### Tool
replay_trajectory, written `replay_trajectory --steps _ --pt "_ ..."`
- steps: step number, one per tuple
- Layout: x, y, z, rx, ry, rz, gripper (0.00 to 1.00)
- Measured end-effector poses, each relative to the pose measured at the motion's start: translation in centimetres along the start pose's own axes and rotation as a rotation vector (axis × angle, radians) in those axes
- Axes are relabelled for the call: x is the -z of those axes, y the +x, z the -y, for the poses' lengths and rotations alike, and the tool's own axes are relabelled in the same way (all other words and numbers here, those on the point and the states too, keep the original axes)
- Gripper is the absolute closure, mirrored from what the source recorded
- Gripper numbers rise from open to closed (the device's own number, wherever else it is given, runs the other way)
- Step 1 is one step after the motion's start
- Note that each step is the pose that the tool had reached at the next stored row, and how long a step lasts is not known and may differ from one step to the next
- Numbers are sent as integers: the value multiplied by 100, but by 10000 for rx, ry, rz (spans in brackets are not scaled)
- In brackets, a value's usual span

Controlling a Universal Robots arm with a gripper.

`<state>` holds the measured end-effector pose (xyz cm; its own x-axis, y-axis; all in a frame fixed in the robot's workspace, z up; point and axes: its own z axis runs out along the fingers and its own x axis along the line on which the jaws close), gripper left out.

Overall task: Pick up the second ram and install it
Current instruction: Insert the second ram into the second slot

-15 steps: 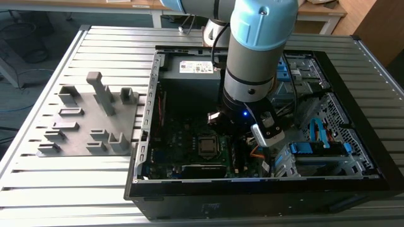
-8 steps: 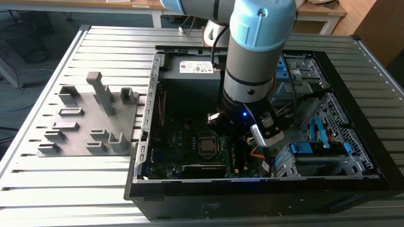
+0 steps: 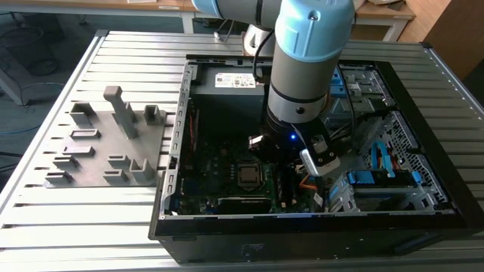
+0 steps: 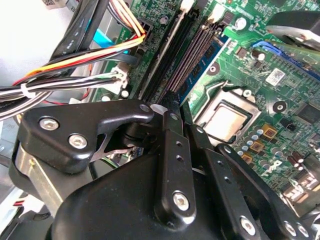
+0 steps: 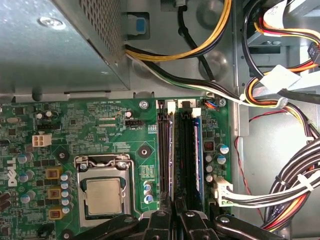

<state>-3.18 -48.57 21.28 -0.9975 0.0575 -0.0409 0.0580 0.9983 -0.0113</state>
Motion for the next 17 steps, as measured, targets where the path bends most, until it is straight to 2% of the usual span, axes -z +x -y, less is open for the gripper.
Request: replay_trajectory --steps 8,17 --pt "-4 -40 -2 259 6 -12 86" --pt "-29 -48 -4 360 0 -20 86"
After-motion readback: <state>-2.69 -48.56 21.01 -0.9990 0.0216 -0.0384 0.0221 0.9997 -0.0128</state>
